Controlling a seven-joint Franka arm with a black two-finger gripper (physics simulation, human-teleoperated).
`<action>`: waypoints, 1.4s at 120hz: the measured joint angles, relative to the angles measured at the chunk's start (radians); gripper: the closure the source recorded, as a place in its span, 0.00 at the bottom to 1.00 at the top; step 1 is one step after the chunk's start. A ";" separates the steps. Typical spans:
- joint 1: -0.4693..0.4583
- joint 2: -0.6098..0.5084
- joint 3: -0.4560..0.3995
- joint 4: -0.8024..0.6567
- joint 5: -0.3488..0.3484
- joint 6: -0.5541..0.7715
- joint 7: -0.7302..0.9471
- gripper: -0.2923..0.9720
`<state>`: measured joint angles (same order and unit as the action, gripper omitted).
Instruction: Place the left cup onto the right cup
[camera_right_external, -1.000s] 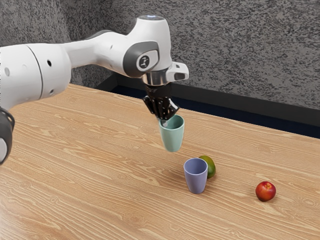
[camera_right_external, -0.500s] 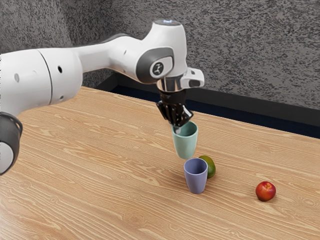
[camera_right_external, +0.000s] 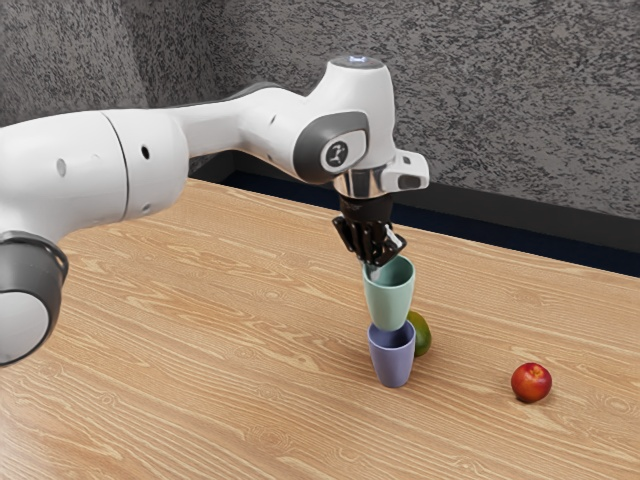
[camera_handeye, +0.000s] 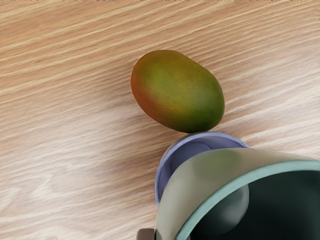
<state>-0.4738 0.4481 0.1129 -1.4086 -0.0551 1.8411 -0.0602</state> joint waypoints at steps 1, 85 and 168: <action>0.000 0.001 0.000 0.001 0.000 0.000 0.000 0.85; -0.002 0.040 -0.008 0.012 -0.003 0.009 0.000 0.85; 0.003 0.064 -0.007 -0.002 -0.017 0.037 0.001 0.76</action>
<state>-0.4710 0.5124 0.1059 -1.4109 -0.0716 1.8780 -0.0588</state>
